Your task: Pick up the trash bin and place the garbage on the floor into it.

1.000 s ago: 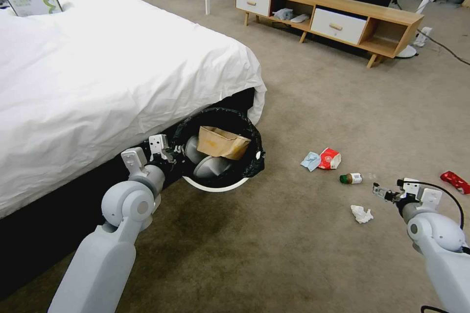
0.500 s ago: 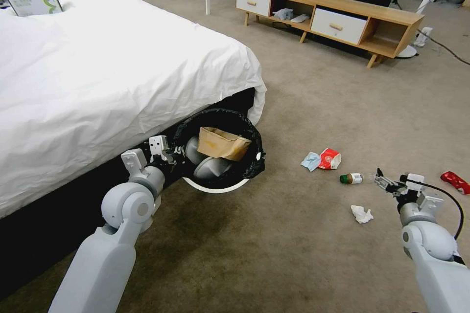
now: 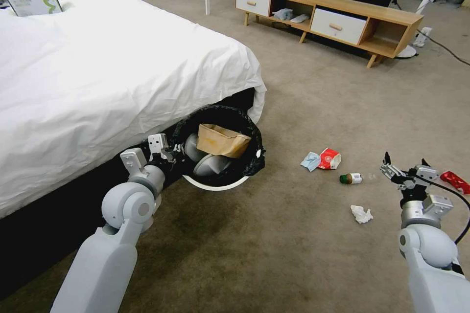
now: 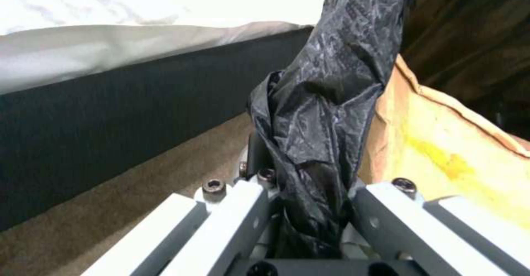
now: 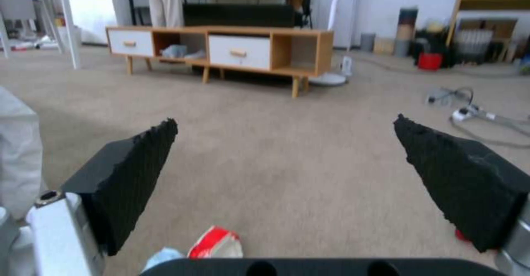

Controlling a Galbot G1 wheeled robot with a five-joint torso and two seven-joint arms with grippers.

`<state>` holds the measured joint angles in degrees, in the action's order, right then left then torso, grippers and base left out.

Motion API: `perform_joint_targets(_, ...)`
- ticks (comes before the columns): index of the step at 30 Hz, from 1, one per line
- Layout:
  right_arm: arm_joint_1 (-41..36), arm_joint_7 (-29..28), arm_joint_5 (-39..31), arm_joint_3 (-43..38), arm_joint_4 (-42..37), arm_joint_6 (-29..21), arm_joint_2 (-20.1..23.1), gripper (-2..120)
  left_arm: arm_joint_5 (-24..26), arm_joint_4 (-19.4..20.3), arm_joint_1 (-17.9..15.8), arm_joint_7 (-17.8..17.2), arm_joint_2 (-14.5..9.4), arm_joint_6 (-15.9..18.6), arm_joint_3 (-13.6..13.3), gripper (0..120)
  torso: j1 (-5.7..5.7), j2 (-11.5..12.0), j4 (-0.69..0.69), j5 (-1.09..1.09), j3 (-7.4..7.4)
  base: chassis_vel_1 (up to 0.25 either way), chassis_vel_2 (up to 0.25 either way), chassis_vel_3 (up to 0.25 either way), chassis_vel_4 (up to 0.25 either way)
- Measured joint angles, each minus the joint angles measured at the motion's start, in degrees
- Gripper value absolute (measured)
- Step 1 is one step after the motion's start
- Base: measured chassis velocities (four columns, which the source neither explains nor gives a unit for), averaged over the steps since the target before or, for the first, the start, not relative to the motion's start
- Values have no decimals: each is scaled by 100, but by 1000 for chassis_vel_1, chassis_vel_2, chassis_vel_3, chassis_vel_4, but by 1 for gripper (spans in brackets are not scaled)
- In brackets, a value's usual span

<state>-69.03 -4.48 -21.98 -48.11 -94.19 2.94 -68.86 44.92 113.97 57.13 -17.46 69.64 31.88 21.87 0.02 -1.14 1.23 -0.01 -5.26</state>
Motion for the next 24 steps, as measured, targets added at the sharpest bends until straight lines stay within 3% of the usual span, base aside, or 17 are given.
perform_joint_targets(5, -39, 42, 275, -136, -182, 151, -186, 100, -51, 18, 35, 9, 16, -15, 19, 2, 0, 0, 0, 0, 0, 0, 0, 0, 0)
perform_joint_targets(8, -63, 98, 733, -342, -329, 492, -424, 100, -128, 45, 76, 44, 38, -39, 71, 2, 0, 0, -1, 0, 0, 0, 0, 0, 0)
perform_joint_targets(24, 96, -80, 922, -484, -466, 675, -647, 100, -89, 0, 46, 48, 47, -47, 77, 2, 0, 0, 0, 0, 0, 0, 0, 0, 0)
